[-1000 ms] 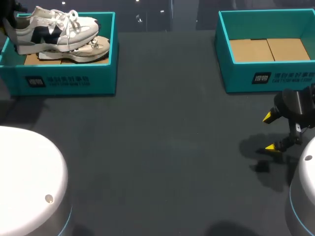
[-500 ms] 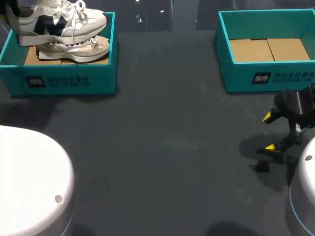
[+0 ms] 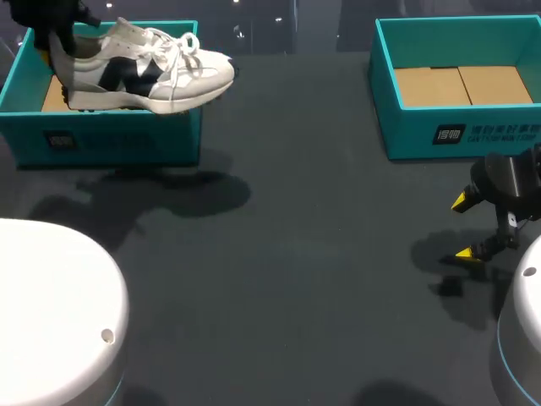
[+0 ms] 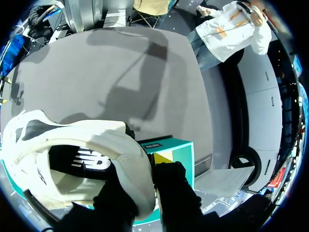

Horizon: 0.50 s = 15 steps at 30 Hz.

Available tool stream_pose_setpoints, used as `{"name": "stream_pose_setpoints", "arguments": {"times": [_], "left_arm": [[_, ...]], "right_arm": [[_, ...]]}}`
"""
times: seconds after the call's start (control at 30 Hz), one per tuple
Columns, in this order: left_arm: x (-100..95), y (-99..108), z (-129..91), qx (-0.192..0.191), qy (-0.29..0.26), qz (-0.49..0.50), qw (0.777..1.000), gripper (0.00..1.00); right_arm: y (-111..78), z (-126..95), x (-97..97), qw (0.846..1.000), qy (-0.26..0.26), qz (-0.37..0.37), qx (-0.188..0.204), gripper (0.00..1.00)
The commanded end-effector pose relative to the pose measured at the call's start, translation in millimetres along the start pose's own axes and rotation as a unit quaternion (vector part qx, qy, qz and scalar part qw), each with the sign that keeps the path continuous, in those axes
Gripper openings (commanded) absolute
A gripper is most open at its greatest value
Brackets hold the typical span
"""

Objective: Take the shoe out of the shoebox, open the shoe tongue, remove and reinsert the insole, then place the shoe into the shoebox

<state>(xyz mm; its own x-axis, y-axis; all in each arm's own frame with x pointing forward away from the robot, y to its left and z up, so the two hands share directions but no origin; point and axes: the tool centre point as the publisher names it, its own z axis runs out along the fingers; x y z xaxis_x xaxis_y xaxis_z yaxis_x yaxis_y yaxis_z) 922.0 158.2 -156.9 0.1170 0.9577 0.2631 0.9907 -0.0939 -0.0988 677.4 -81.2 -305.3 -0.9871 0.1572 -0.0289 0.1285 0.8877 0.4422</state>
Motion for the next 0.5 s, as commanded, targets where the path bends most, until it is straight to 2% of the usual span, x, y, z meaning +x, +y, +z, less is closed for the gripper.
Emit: {"name": "stream_pose_setpoints", "arguments": {"times": [0.03,0.33,0.5], "left_arm": [[-34.9,-44,-3,-0.03,0.025,-0.003,0.999,0.0],[-110.8,-102,9,-0.025,0.029,-0.007,0.999,0.0],[-151.0,-120,21,-0.02,0.032,-0.013,0.999,0.0]], "right_arm": [[0.1,1,1.6,1.0,-0.002,0.0,0.001,1.0],[0.1,1,1.6,1.0,-0.002,0.0,0.001,1.0],[0.1,1,1.6,1.0,-0.002,0.0,0.001,1.0]]}}
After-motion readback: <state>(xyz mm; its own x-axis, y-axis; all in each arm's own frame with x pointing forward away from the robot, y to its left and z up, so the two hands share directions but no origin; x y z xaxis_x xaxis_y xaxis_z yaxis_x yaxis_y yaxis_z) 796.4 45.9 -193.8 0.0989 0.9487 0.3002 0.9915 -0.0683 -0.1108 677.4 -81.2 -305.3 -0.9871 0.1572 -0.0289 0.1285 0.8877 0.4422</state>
